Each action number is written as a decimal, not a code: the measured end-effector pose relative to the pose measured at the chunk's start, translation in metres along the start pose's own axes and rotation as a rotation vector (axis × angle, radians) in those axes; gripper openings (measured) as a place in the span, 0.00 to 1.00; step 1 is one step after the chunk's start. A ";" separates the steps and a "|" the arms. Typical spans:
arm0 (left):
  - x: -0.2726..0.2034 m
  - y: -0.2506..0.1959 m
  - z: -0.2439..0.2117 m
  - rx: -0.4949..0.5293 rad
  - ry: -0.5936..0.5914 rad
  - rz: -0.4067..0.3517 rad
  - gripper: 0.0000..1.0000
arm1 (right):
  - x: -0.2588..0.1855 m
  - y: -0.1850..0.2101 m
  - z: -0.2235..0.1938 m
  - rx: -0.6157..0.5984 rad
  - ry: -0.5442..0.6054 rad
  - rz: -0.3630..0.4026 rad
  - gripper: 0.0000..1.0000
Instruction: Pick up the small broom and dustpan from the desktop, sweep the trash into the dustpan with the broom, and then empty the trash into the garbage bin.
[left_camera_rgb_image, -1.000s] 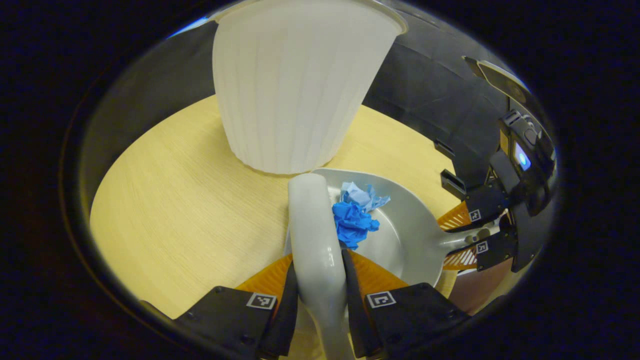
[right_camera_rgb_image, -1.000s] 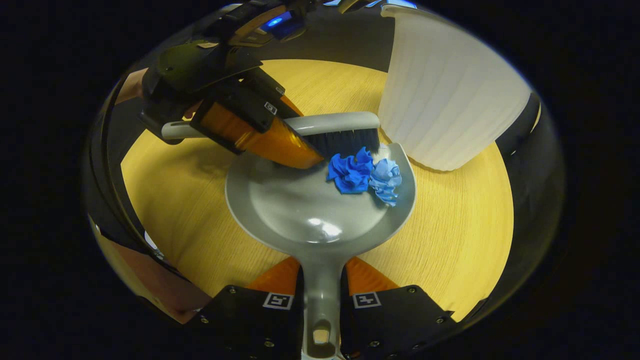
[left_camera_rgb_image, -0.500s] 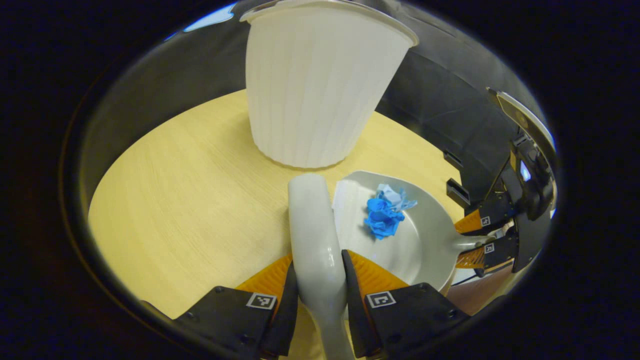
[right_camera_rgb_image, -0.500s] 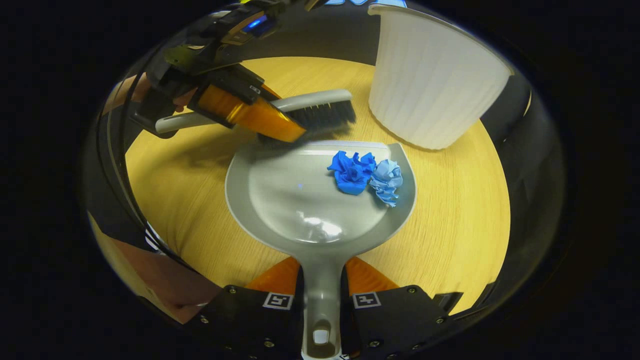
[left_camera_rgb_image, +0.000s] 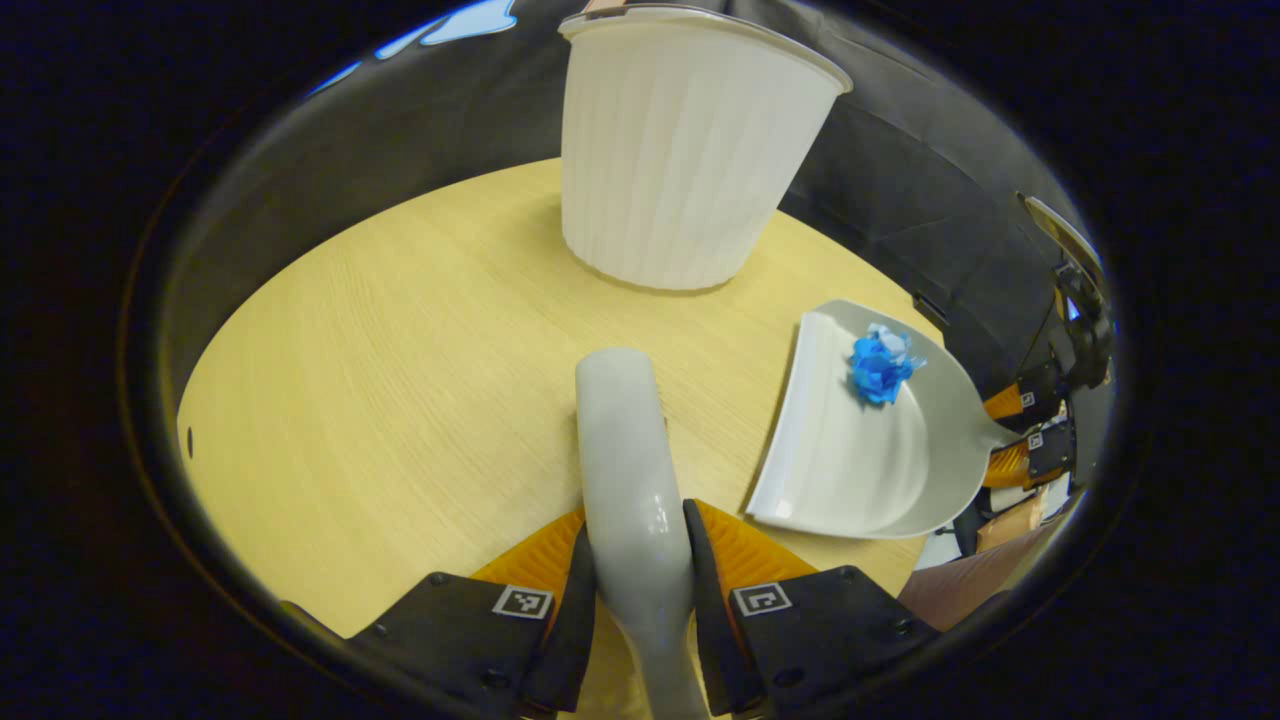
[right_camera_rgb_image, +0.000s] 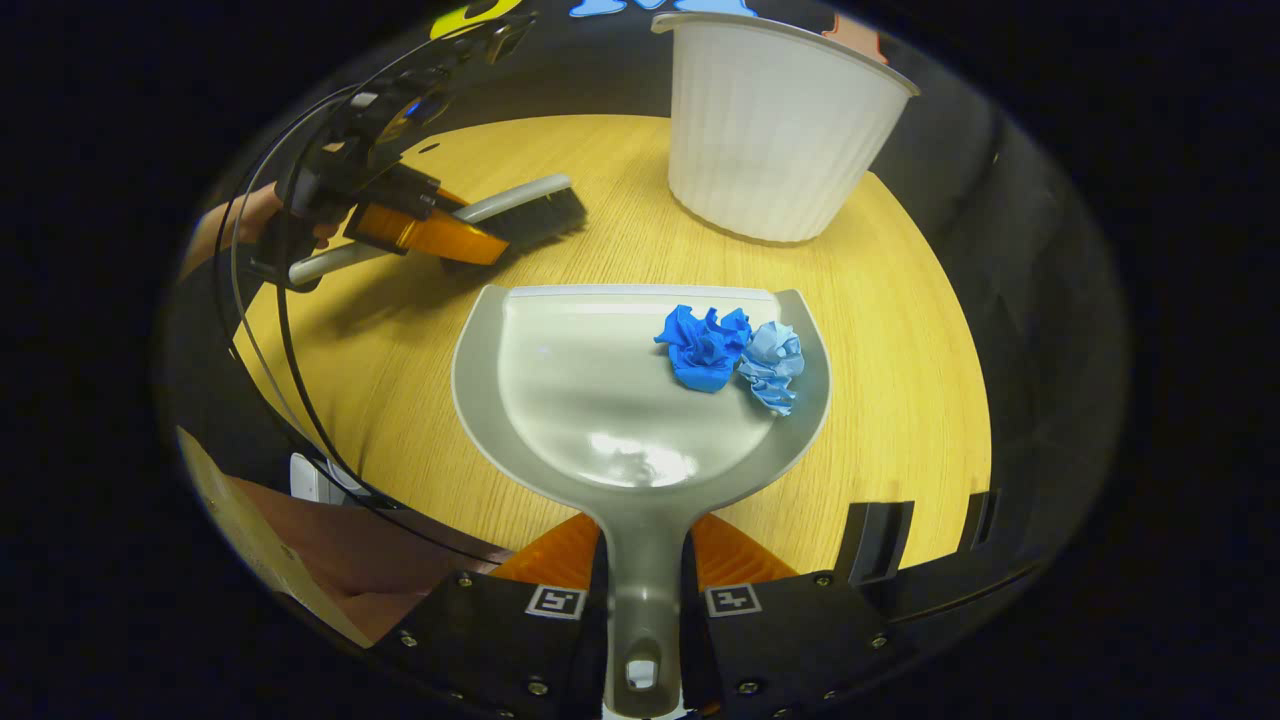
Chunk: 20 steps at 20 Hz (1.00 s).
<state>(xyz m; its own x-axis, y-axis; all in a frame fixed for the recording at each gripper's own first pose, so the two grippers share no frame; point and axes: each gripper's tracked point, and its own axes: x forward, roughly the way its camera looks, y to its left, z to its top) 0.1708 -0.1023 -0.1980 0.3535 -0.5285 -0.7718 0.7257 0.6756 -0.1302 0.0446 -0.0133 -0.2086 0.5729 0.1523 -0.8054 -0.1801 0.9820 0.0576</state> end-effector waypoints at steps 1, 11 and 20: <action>-0.006 0.011 -0.005 -0.003 0.000 0.007 0.51 | 0.000 0.001 0.000 0.006 -0.001 -0.008 0.29; -0.065 0.027 -0.063 -0.047 -0.021 0.041 0.51 | -0.015 0.008 0.011 0.039 -0.030 -0.010 0.29; -0.091 0.038 -0.081 -0.118 -0.043 0.070 0.51 | -0.009 0.009 0.010 0.066 -0.075 0.000 0.29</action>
<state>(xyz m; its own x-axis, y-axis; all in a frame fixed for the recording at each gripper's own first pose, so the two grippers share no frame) 0.1182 0.0136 -0.1833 0.4278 -0.4981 -0.7543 0.6252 0.7657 -0.1511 0.0458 -0.0043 -0.1950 0.6314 0.1574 -0.7594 -0.1283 0.9869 0.0978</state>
